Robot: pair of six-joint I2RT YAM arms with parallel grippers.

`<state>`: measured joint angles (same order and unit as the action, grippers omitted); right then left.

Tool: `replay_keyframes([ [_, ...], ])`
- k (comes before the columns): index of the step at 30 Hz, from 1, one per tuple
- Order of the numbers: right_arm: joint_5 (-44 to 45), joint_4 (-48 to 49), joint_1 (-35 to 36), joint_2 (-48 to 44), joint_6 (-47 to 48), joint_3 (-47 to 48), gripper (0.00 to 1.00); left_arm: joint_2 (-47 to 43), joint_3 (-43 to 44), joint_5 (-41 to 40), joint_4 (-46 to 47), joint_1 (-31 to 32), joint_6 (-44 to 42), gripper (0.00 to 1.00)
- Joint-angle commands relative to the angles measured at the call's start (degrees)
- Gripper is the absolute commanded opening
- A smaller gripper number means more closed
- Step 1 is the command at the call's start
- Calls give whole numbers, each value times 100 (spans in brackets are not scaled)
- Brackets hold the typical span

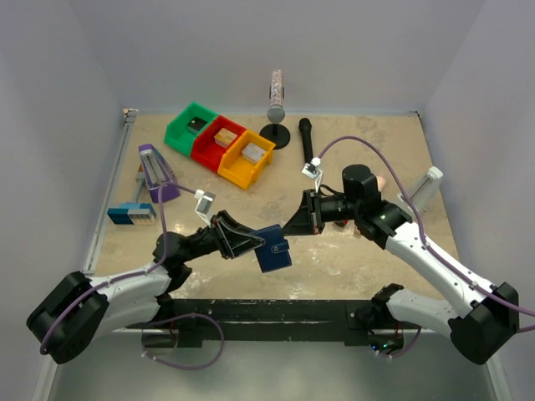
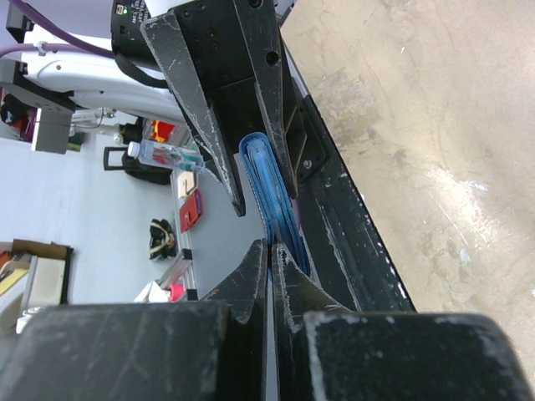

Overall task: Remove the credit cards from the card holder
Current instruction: Open the card holder at the center of the board.

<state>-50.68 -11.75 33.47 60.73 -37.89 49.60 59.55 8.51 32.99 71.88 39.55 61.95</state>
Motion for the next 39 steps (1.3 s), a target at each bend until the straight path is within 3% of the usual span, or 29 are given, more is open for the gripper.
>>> replay_keyframes([
  [1, -48, 208, -51, 9, 80, 146, 0, -145, -34, -56, 714, 18, -96, 35],
  [9, -65, 287, -51, 53, 62, 76, 0, -277, -43, -82, 512, 26, -148, 29],
  [14, 5, -28, -43, 36, 281, 207, 0, -426, 19, -91, 153, 18, -227, 18],
  [20, 768, -960, -51, -307, 730, 602, 53, -927, 527, -196, -1857, 18, -719, 4],
  [23, 1137, -1478, -34, -509, 967, 866, 66, -1059, 914, -372, -3045, 26, -974, 0],
  [27, 2137, -2277, 342, -746, 1520, 1358, 68, -1007, 1861, -986, -5169, 184, -1307, 0],
  [30, 3665, -2665, 1019, -826, 2039, 1534, 68, -849, 2653, -1890, -6894, 553, -1607, 0],
  [35, 5634, -2807, 1696, -791, 2250, 1500, 63, -594, 3481, -2990, -8328, 835, -1196, 0],
  [39, 7157, -2369, 2320, -826, 2391, 1210, 61, -453, 4008, -3650, -9023, 993, -703, 0],
])
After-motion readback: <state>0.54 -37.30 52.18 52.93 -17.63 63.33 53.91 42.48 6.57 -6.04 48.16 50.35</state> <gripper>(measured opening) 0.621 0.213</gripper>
